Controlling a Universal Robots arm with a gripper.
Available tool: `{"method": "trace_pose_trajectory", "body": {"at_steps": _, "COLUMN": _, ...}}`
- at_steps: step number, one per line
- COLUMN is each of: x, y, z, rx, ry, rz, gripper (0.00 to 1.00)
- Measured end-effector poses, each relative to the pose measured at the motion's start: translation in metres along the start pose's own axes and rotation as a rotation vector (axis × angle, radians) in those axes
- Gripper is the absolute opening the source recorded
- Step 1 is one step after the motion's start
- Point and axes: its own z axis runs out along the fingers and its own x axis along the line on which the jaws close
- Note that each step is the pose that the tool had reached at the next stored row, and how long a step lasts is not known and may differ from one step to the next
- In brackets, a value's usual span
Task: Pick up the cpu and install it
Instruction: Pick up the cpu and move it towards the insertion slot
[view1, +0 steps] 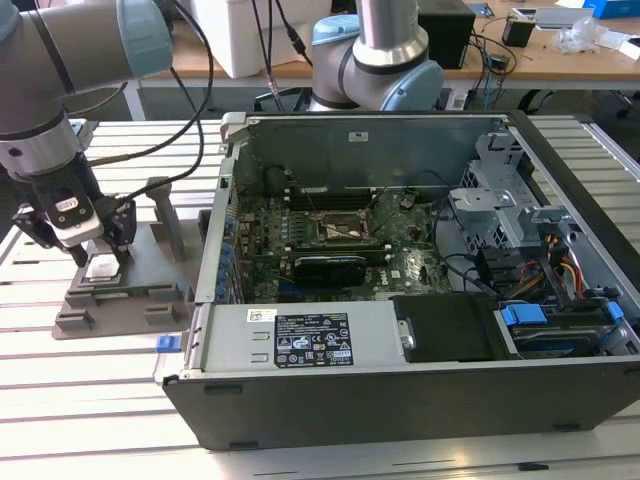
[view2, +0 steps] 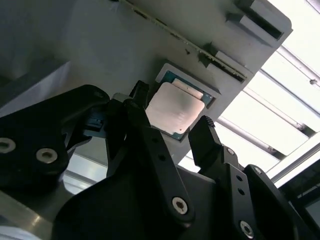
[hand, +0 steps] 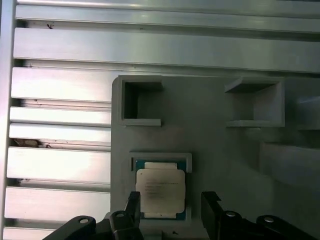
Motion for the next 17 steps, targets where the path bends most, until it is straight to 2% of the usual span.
{"method": "trace_pose_trajectory", "body": {"at_steps": 5, "x": 0.0058, "y": 0.0028, "z": 0.0092, "rx": 0.0001, "ry": 0.0, "rz": -0.007, "gripper": 0.6}}
{"method": "trace_pose_trajectory", "body": {"at_steps": 13, "x": 0.0067, "y": 0.0031, "z": 0.0214, "rx": 0.0002, "ry": 0.0001, "rz": -0.02, "gripper": 0.6}}
{"method": "trace_pose_trajectory", "body": {"at_steps": 17, "x": 0.0068, "y": 0.003, "z": 0.0226, "rx": 0.0003, "ry": 0.0004, "rz": -0.02, "gripper": 0.6}}
